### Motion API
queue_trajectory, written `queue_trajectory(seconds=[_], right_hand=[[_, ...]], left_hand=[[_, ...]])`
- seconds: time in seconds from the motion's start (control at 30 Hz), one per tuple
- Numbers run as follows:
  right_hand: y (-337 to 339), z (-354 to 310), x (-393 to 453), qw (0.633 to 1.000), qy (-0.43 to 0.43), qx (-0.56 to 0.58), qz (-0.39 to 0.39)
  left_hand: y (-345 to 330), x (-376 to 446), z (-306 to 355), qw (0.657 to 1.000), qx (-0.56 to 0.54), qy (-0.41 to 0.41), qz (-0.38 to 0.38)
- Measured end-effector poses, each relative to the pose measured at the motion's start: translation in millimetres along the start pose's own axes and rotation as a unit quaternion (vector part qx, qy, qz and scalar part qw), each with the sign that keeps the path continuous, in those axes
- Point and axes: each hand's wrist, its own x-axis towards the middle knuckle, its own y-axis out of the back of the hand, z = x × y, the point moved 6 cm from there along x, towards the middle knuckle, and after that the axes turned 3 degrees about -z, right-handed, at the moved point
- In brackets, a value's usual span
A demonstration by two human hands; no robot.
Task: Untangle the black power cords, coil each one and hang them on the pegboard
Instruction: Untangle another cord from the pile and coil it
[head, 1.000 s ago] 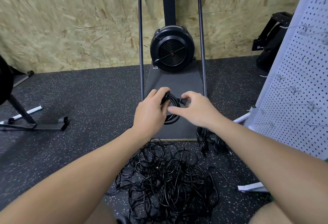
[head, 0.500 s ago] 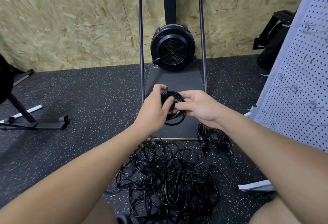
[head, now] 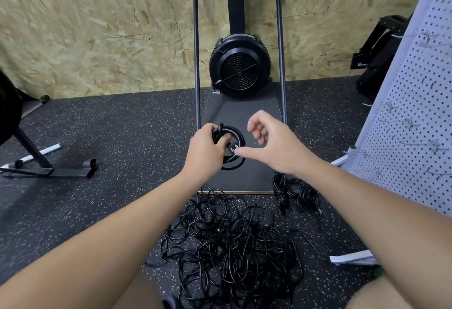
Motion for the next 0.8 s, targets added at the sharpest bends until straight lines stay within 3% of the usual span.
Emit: queue_trajectory(seconds=[0.1,0.27,0.33,0.63,0.8], right_hand=[[-9.1,-13.8,0.2,0.999,0.045,-0.001,-0.029],[-17.8,-16.1,3.2,0.967,0.061,-0.246,-0.013],[-21.9,-20.0,1.9,0.955,0.049,-0.292,-0.025],[-25.4,-18.0,1.4,0.946,-0.033,-0.323,-0.02],[-23.9,-14.8,1.6,0.958,-0.025,-0.285,-0.034]], left_hand=[[-0.3,-2.2,2.3,1.0,0.009,-0.003,0.002],[-8.1,-5.5,-0.3,1.0,0.0,0.011,-0.003],[-7.8,-5.5,0.9,1.0,-0.011,0.021,0.005],[-18.2,-1.4,-2.8,0.997,-0.056,0.006,-0.055],[-18.6,-6.5,4.8,0.991,-0.09,-0.025,-0.101]])
